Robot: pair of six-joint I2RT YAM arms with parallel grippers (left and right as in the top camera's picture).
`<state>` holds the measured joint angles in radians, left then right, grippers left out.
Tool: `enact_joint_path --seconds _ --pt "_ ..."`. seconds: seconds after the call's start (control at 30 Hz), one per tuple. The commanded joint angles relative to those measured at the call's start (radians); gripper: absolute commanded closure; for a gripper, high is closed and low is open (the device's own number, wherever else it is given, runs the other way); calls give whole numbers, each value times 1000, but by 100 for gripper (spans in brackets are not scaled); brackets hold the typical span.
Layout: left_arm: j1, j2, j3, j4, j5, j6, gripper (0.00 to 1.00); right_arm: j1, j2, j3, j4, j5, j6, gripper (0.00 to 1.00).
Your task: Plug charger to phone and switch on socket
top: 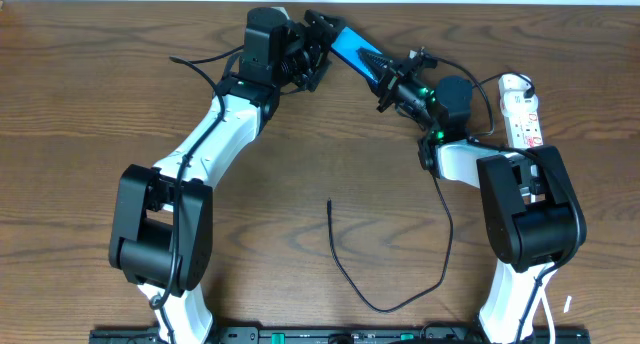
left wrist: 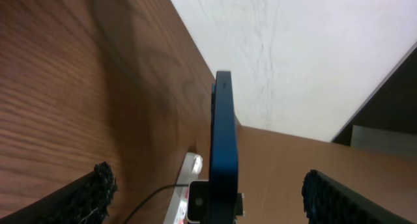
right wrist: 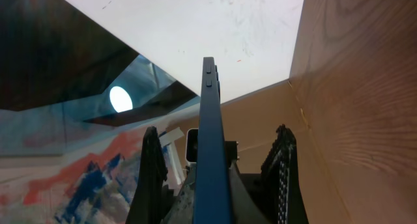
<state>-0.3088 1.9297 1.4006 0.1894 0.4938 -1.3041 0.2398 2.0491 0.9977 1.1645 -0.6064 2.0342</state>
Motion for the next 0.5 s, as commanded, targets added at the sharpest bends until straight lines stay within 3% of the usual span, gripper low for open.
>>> enact_joint_path --seconds 0.0,0.47 --pt "3 -37 15 -1 -35 21 8 10 -3 11 14 1 17 98" --pt "3 -37 15 -2 -35 21 9 49 -3 11 14 2 17 98"
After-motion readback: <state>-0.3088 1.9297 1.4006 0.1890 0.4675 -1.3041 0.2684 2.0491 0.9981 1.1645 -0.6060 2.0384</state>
